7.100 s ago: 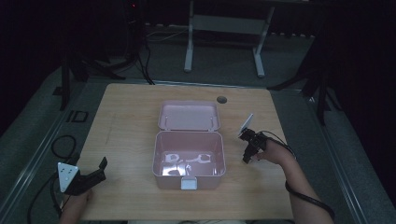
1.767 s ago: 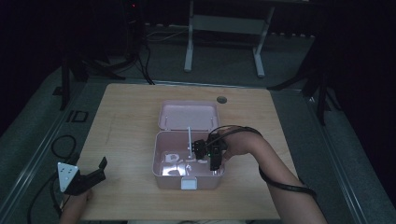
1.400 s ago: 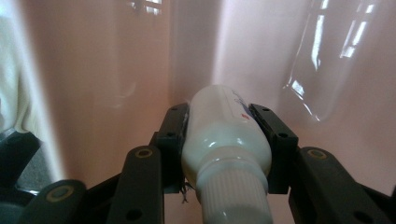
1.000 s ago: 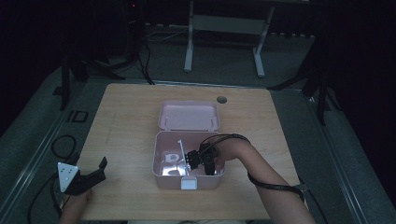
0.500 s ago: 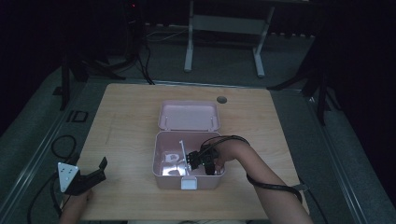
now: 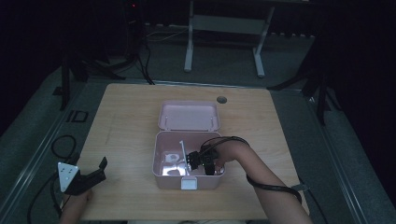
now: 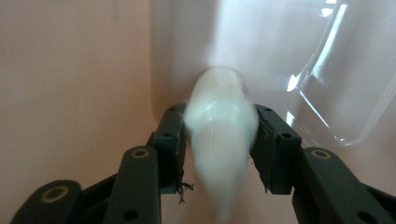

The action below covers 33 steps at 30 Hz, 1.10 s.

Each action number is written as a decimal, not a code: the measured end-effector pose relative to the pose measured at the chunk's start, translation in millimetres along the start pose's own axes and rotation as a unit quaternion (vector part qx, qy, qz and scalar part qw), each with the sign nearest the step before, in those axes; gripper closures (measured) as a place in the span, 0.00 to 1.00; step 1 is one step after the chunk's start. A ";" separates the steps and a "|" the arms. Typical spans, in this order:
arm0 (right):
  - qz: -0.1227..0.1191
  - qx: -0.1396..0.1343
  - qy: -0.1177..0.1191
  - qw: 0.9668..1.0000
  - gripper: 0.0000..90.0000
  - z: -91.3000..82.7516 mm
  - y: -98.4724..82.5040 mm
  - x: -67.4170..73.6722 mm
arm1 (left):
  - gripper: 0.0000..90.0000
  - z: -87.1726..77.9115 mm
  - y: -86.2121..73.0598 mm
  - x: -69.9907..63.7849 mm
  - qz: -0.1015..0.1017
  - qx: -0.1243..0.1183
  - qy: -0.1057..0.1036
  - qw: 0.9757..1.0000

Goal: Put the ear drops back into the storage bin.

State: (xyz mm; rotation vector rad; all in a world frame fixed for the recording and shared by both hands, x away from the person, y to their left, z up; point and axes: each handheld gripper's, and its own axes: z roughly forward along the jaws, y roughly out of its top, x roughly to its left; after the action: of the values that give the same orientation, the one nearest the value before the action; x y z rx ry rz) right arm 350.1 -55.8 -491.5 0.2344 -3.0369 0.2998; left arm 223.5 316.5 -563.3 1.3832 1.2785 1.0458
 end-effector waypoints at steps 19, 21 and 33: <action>0.009 -0.042 -0.034 0.999 0.46 -42.8 -12.1 6.1 | 0.02 0.2 0.1 0.3 -0.002 0.001 0.000 1.000; 0.014 -0.058 -0.038 0.997 0.41 -50.0 -16.2 6.2 | 0.02 0.2 0.1 0.3 -0.002 0.001 0.000 1.000; 0.025 -0.126 -0.045 0.991 0.19 -82.5 -38.0 12.4 | 0.02 0.4 0.2 0.4 -0.002 0.001 0.001 1.000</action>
State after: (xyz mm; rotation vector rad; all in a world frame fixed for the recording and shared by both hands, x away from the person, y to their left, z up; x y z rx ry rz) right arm 349.3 -77.9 -402.5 0.1594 -3.1316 -0.0960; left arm 224.0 316.9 -563.2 1.3805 1.2837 1.0427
